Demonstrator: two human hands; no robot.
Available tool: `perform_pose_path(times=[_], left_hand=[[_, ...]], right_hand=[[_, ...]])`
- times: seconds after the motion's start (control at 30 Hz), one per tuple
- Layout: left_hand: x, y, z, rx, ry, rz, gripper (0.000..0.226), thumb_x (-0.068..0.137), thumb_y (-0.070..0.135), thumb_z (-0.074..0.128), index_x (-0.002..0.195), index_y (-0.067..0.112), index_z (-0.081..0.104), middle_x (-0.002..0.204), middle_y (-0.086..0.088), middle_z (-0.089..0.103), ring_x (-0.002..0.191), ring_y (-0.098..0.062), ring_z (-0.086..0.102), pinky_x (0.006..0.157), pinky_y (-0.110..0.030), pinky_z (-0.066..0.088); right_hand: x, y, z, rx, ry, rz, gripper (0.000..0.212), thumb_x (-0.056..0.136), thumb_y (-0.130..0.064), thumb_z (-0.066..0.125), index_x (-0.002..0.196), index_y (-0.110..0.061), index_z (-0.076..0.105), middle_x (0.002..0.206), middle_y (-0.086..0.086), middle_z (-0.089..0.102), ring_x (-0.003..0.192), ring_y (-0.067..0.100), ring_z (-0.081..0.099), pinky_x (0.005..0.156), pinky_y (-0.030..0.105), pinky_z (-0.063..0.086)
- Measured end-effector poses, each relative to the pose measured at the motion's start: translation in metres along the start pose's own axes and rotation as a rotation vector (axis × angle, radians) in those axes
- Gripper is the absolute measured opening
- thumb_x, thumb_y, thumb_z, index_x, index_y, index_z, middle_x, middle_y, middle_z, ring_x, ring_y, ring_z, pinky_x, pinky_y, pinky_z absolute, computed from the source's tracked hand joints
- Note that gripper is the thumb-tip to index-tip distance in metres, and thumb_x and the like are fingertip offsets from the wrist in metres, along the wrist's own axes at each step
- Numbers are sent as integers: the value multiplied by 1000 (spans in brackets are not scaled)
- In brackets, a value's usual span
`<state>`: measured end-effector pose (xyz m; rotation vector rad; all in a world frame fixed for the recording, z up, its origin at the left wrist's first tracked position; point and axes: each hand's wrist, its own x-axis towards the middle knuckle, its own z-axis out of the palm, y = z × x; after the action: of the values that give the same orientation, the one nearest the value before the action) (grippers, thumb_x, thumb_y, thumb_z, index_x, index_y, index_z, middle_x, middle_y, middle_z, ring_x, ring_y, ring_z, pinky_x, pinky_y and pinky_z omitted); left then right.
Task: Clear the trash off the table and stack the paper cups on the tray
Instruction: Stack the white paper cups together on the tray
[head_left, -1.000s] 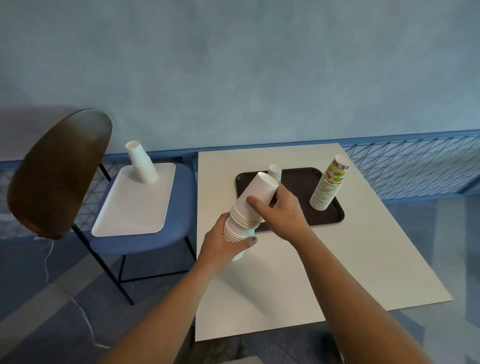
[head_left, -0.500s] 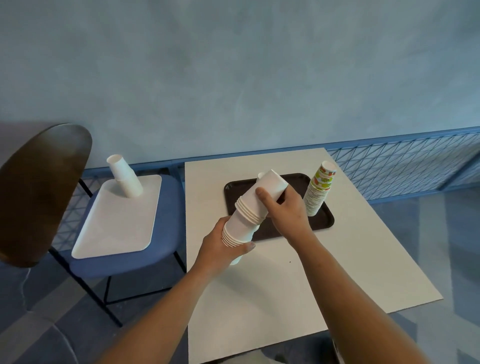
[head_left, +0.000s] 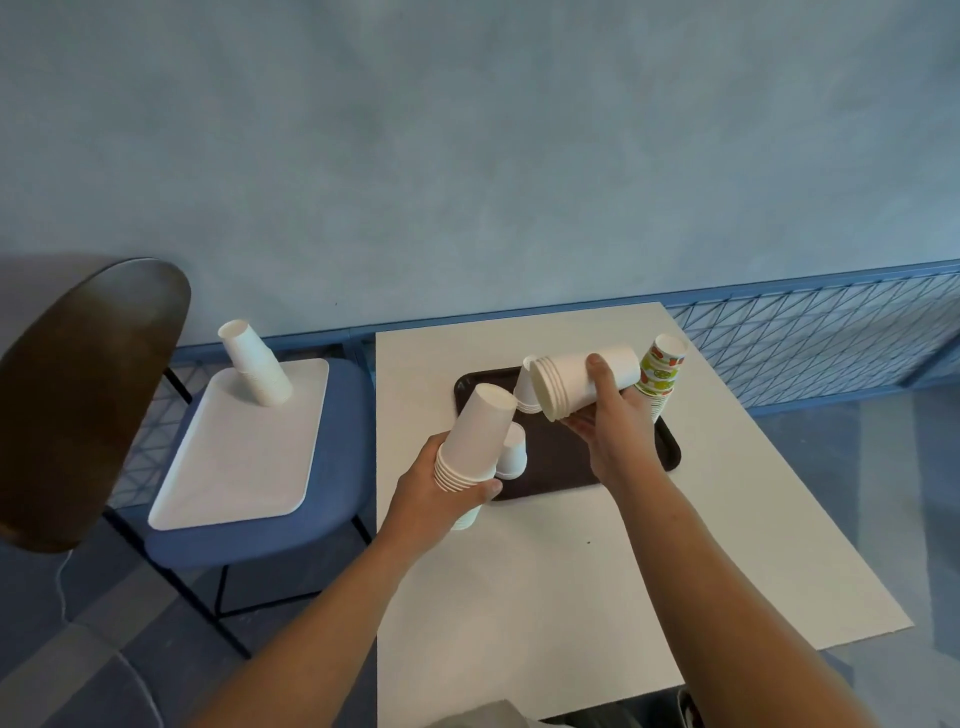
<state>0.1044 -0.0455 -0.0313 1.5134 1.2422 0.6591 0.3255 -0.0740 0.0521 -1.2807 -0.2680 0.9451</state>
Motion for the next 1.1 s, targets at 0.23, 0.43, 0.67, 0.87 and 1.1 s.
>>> perform_pose_path(times=[0.23, 0.43, 0.67, 0.87, 1.1], left_hand=[[14, 2, 16, -34, 135, -63, 75, 69, 44, 95, 130, 43, 51, 118, 20, 66, 108, -4, 64, 85, -29, 52], [30, 24, 55, -105, 209, -96, 78, 68, 47, 94, 134, 36, 52, 122, 12, 67, 111, -14, 67, 90, -36, 56], [51, 54, 101, -156, 301, -115, 81, 67, 49, 93, 135, 34, 52, 122, 9, 67, 112, -17, 66, 94, -42, 58], [65, 59, 114, -144, 330, -132, 90, 56, 62, 89, 134, 36, 52, 121, 12, 67, 111, -15, 67, 94, -44, 60], [95, 52, 106, -129, 324, -158, 71, 74, 40, 93, 132, 36, 52, 117, 14, 66, 108, -14, 67, 90, -38, 60]], right_hand=[[44, -2, -26, 67, 34, 113, 15, 97, -31, 68, 98, -31, 53, 109, 2, 65, 98, 22, 67, 64, 38, 60], [88, -22, -48, 44, -51, 153, 33, 97, -32, 68, 124, -21, 53, 121, 8, 62, 105, 25, 65, 81, 54, 62], [140, -35, -50, -72, -126, 149, 38, 97, -33, 68, 126, -18, 50, 117, 6, 61, 103, 25, 64, 81, 57, 62], [187, -17, -25, -260, -71, 100, 59, 91, -39, 74, 139, -21, 44, 125, 1, 57, 115, 25, 59, 82, 50, 63], [239, 14, 11, -697, -67, -122, 69, 89, -50, 70, 142, -17, 40, 132, 3, 57, 120, 25, 59, 100, 43, 54]])
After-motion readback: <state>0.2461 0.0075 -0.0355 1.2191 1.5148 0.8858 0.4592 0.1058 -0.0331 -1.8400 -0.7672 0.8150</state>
